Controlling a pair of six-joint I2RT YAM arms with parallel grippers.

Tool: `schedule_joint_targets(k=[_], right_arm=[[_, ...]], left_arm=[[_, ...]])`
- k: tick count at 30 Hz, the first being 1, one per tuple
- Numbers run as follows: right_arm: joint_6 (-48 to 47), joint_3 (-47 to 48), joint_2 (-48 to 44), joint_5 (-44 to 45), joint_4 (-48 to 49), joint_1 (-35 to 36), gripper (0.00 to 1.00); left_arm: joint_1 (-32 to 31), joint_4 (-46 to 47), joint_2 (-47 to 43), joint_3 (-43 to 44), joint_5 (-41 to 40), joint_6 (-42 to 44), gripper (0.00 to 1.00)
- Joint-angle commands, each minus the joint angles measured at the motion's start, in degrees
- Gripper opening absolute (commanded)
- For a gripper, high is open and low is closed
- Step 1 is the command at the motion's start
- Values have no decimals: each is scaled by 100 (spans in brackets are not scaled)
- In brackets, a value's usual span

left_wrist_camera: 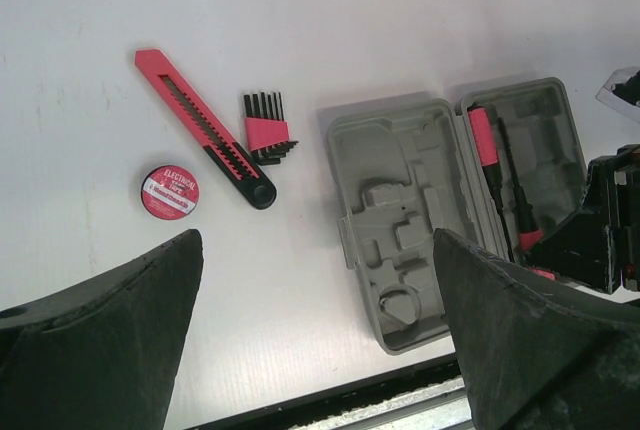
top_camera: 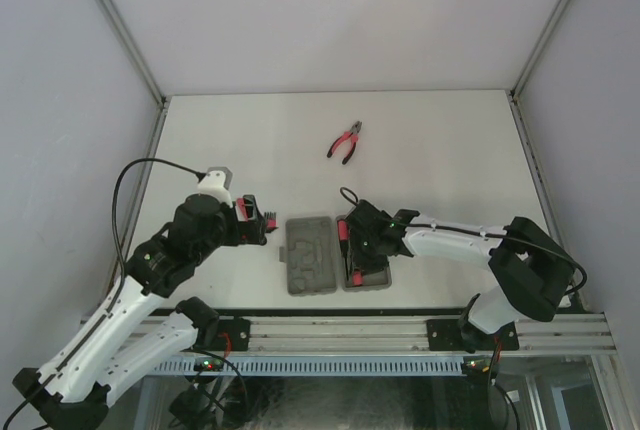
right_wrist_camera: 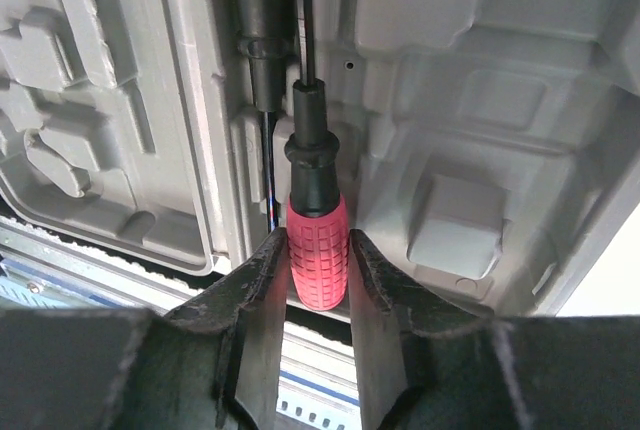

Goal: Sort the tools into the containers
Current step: Place the screwdriver in the storage box.

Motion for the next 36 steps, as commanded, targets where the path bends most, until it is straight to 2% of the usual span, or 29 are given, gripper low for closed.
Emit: schedule_joint_targets(k=[1, 8, 12, 21, 28, 31, 33, 36], right_arm=[[125, 186, -76, 132, 12, 83, 31], [125, 192, -282, 261, -9, 103, 47], [94, 185, -470, 325, -12, 131, 52], [-250, 184, -1067, 501, 174, 176, 54], [-255, 179, -1480, 1465, 164, 355, 52], [-366, 93, -1590, 1811, 219, 399, 53], [-365, 88, -1563, 1977, 66, 368, 53], [-259, -10, -1567, 2198, -240, 325, 52]], left_arm=[[38, 51, -81, 305, -96, 78, 100], [40, -79, -140, 355, -157, 61, 100], [35, -114, -184, 361, -197, 35, 100], [40, -40, -266, 316, -295, -95, 100], [39, 318, -306, -2, -289, -587, 100], [40, 360, -144, -56, -21, -589, 100], [40, 273, 23, -102, 110, -634, 100], [37, 661, 57, -478, 289, -740, 100]])
